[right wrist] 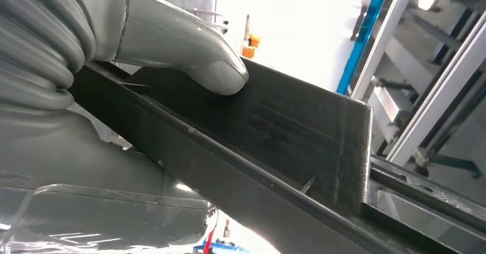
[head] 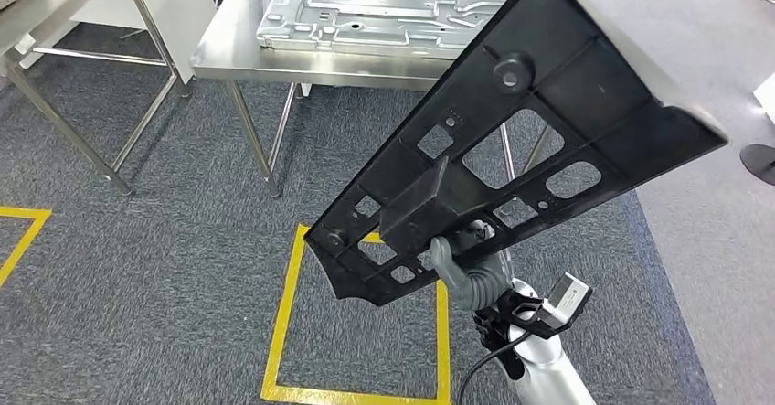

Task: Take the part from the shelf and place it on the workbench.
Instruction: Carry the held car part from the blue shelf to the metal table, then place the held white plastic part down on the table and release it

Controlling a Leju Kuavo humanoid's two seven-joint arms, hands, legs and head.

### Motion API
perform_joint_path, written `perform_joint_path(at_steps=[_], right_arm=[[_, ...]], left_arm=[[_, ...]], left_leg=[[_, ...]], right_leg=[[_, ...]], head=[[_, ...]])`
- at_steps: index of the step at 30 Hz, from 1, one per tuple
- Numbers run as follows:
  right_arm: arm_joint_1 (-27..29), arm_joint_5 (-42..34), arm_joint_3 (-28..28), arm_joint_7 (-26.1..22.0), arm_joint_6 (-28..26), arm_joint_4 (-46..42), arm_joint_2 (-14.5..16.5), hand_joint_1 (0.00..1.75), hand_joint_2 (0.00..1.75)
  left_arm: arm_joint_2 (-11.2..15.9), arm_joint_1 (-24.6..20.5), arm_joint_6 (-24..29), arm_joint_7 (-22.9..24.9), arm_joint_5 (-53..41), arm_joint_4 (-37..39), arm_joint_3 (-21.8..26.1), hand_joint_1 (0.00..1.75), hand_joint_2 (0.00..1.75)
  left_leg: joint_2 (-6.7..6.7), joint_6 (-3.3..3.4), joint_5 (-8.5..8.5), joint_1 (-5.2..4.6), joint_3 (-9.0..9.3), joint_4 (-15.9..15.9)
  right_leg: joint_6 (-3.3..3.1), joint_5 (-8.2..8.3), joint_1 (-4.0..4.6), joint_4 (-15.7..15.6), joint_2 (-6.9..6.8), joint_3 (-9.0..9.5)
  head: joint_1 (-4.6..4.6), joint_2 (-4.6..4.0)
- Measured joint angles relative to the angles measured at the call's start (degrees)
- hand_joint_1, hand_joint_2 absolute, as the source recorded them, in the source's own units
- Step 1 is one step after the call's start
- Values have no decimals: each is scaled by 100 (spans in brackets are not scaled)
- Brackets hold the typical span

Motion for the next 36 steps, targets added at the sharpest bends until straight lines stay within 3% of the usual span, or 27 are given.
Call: perform_joint_path(at_steps=[2, 4, 6, 7, 8, 10, 11, 12, 14, 15, 16, 19, 20, 22, 24, 25, 26, 27, 29, 30, 31, 32, 34, 35, 36], right_arm=[[1, -11, -6, 34, -6, 6, -1, 175, 175], [0, -33, -14, 62, -6, 16, -4, 175, 175], [-16, -67, -22, 89, 2, 15, -5, 175, 175], [-29, -84, -25, 100, 8, 8, -6, 175, 175], [-46, -101, -26, 108, 21, 3, -7, 175, 175], [-73, -119, -21, 119, 61, 0, -8, 175, 175], [-81, -120, -18, 120, 85, 2, -8, 175, 175], [-85, -109, -11, 122, 98, 2, -8, 175, 175], [-85, -55, -3, 126, 89, 1, -9, 175, 175], [-85, -13, 1, 128, 70, 0, -9, 175, 175], [-82, 33, 8, 131, 48, 0, -9, 175, 175], [-51, 116, 36, 140, 12, 6, -23, 175, 175], [-46, 111, 40, 142, 14, -5, -31, 175, 175], [-70, 85, 44, 140, 20, -51, -39, 175, 175], [-91, 62, 43, 130, 35, -84, -49, 175, 175], [-89, 58, 42, 129, 44, -88, -57, 175, 175], [-81, 55, 42, 128, 52, -87, -68, 175, 175], [-77, 54, 42, 130, 57, -87, -78, 175, 175], [-73, 53, 41, 132, 64, -87, -96, 175, 175], [-74, 52, 40, 132, 69, -87, -102, 175, 175], [-73, 52, 40, 132, 78, -87, -107, 175, 175], [-71, 51, 40, 132, 85, -87, -110, 175, 175], [-59, 42, 37, 138, 98, -86, -121, 175, 175], [-51, 34, 34, 146, 101, -89, -128, 175, 175], [-51, 26, 31, 155, 107, -92, -135, 175, 175]], left_arm=[[-7, -1, 2, -13, 0, 0, 0, 0, 175], [-12, -11, 8, -26, 0, 0, 0, 0, 175], [-19, -19, 14, -35, 1, 1, 1, 0, 175], [-21, -30, 18, -37, 0, 1, 1, 0, 175], [-24, -46, 21, -37, -1, 2, 1, 0, 175], [-25, -71, 31, -34, -2, 2, 1, 0, 175], [-26, -64, 36, -31, -2, 2, 1, 0, 175], [-26, -44, 41, -27, -2, 2, 2, 0, 175], [-28, -6, 48, -19, -3, 1, 2, 0, 175], [-28, 6, 49, -18, -4, 1, 3, 0, 175], [-28, 17, 51, -18, -4, 1, 4, 0, 175], [-10, 65, 57, -9, -11, 2, 13, 0, 175], [-4, 63, 58, -6, -16, 2, 15, 0, 175], [1, 13, 59, -8, -31, 2, 15, 0, 175], [8, -34, 56, -12, -39, 2, 13, 0, 175], [9, -42, 55, -13, -42, 2, 11, 0, 175], [10, -42, 52, -13, -43, 2, 11, 0, 175], [11, -41, 51, -13, -45, 2, 11, 0, 175], [6, -38, 47, -13, -53, 2, 11, 0, 175], [1, -37, 45, -13, -56, 2, 11, 0, 175], [-4, -35, 44, -13, -57, 2, 11, 0, 175], [-8, -32, 44, -13, -57, 2, 11, 0, 175], [-10, -39, 44, -13, -58, 2, 11, 0, 175], [-10, -42, 45, -13, -58, 2, 11, 0, 175], [-11, -47, 46, -13, -57, 2, 11, 0, 175]], left_leg=[[7, -34, -171, -4, 213, -5], [22, -97, -314, -12, 373, -71], [39, -179, -283, -26, 500, -99], [44, -212, -178, -25, 487, 35], [43, -239, -17, -25, 375, 331], [34, -273, 149, -13, -136, 1133], [32, -290, 26, -13, -440, 1458], [30, -308, -239, -13, -707, 1637], [29, -327, -809, -14, -1077, 1574], [28, -313, -889, -17, -1183, 1370], [26, -279, -682, -24, -1258, 1071], [-18, -124, 897, -85, -1345, 292], [-33, -78, 1156, -109, -1336, 232], [-39, -8, 1053, -126, -1252, 228], [-37, 52, 929, -92, -1076, 125], [-36, 66, 869, -70, -959, 68], [-37, 74, 798, -61, -842, 30], [-41, 72, 717, -51, -723, 7], [-56, 55, 533, -31, -475, -9], [-64, 41, 434, -19, -345, -10], [-69, 22, 337, -10, -218, -10], [-70, -2, 241, -3, -119, -13], [-74, -68, 49, -12, 53, 15], [-73, -107, -16, -21, 128, 27], [-72, -153, -36, -29, 185, 72]], right_leg=[[-59, 561, 28, -764, -47, 177], [-138, 887, 75, -1192, -78, 298], [-221, 819, 83, -1287, -50, 420], [-260, 779, 70, -1350, -32, 535], [-297, 727, 53, -1426, -22, 674], [-345, 606, 37, -1558, -17, 970], [-360, 526, 36, -1610, -8, 1113], [-365, 439, 37, -1655, 10, 1261], [-362, 239, 40, -1718, 52, 1579], [-358, 129, 45, -1733, 67, 1737], [-354, 6, 55, -1741, 76, 1893], [-285, -361, 75, -1727, 128, 2238], [-242, -428, 69, -1713, 146, 2295], [-162, -310, 50, -1421, 152, 2188], [-96, 19, 44, -625, 102, 1709], [-61, 72, 36, -200, 74, 1398], [-30, -21, 23, 101, 51, 1114], [-4, -269, 3, 262, 39, 864], [37, -822, -32, 205, 24, 537], [54, -936, -42, 24, 14, 451], [64, -813, -48, -250, 0, 412], [64, -433, -51, -588, -21, 398], [4, 512, -32, -1137, -69, 384], [-48, 810, -17, -1263, -74, 392], [-109, 896, -3, -1301, -70, 417]], head=[[-2, -1], [-5, -1], [-8, -1], [-10, -1], [-18, -1], [-41, 0], [-53, 0], [-58, 0], [-62, 0], [-64, 0], [-67, -1], [-56, -1], [-53, -1], [-57, 1], [-42, 1], [-36, 1], [-27, 0], [-28, 0], [-26, 0], [-25, 0], [-23, 0], [-22, 0], [-30, -1], [-35, -1], [-40, -1]])
